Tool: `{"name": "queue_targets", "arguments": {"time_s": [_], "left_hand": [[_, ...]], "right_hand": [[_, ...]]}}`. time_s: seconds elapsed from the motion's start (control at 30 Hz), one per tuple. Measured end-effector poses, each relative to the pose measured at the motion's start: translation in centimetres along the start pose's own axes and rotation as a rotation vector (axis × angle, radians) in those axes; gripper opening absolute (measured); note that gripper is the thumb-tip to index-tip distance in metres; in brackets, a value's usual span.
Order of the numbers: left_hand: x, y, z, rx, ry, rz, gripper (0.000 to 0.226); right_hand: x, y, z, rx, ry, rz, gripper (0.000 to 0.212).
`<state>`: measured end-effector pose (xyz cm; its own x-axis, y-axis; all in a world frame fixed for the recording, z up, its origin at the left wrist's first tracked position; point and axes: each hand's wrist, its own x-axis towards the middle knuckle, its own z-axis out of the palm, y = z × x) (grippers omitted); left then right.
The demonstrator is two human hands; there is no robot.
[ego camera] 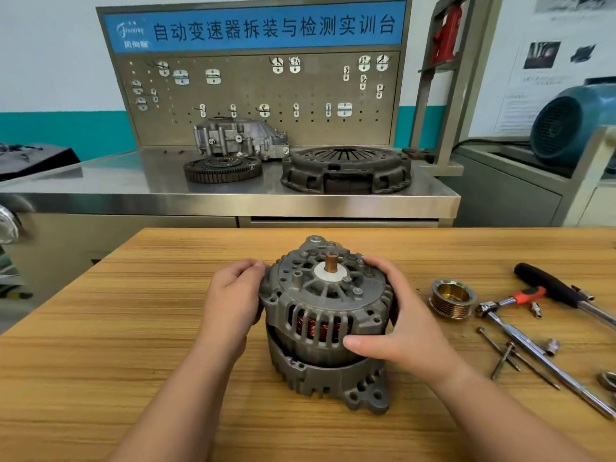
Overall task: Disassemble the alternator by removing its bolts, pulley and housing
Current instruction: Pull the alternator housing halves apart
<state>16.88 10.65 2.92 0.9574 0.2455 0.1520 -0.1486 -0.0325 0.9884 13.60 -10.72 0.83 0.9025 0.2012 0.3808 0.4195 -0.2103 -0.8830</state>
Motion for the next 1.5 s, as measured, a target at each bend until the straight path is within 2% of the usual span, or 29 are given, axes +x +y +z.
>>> {"name": "queue_targets", "arguments": {"time_s": [0.13,0.23,0.3,0.37,0.5,0.63,0.73,0.83,0.97,1.03,1.13,1.2,1.27,1.37,1.43,1.5], "left_hand": [[-0.5,0.2,0.2,-0.055,-0.017,0.077,0.031],[-1.3,0.8,0.4,-0.158,-0.036,0.107,0.037],[-1.5,1.3,0.5,-0.213,-0.057,0.142,0.028],[-1.4,1.5,0.7,-0.18,-0.062,0.143,0.026],[-1.1,0.7,1.6,-0.026,0.018,0.017,0.042],[-1.3,0.4,1.9,-0.045,0.026,-0.021,0.031],[-1.9,0.9,2.0,-0.072,-0.005,0.016,0.02],[-2.5,2.4,2.5,-0.116,-0.038,0.098,0.023],[-2.0,5.8,3.3,0.083,-0.046,0.249,0.013],[-1.3,7.4,3.7,0.265,-0.066,0.313,0.011],[-1.0,8.7,5.4,0.688,-0.157,0.381,0.019],[-1.6,8.7,7.7,0.888,-0.317,0.452,0.026],[-1.9,8.4,9.5,1.023,-0.382,0.567,0.025],[-1.2,8.7,8.8,1.0,-0.261,0.727,0.017],[-0.9,8.3,6.9,0.959,-0.239,0.696,0.019],[-1.6,7.0,4.9,0.994,-0.218,0.635,0.033]], "right_hand": [[-0.6,-0.6,-0.3,0.039,0.017,-0.029,0.092],[-1.0,-1.5,-0.9,-0.018,0.032,-0.062,0.087],[-0.8,-1.9,-1.5,-0.063,0.041,-0.093,0.086],[-0.5,-1.8,-2.0,-0.055,0.02,-0.108,0.084],[-0.1,-0.6,-2.3,-0.029,-0.055,-0.014,0.081],[0.1,0.3,-2.4,-0.064,-0.02,0.013,0.081],[0.3,0.7,-2.6,-0.036,-0.015,0.013,0.078],[0.0,1.4,-3.0,0.069,-0.007,0.026,0.078],[-0.5,1.3,-3.2,0.028,-0.173,0.073,0.096],[-0.5,0.8,-3.3,-0.064,-0.243,0.126,0.103],[0.0,-0.9,-4.6,-0.147,-0.137,0.144,0.105],[0.3,-1.9,-5.1,-0.1,-0.044,0.056,0.102],[0.6,-2.8,-4.2,-0.125,-0.032,-0.059,0.09],[0.7,-2.9,-2.3,-0.137,-0.016,-0.104,0.06],[0.7,-2.7,-1.8,-0.146,0.031,-0.114,0.045],[0.9,-2.7,-1.7,-0.141,0.071,-0.123,0.036]]}}
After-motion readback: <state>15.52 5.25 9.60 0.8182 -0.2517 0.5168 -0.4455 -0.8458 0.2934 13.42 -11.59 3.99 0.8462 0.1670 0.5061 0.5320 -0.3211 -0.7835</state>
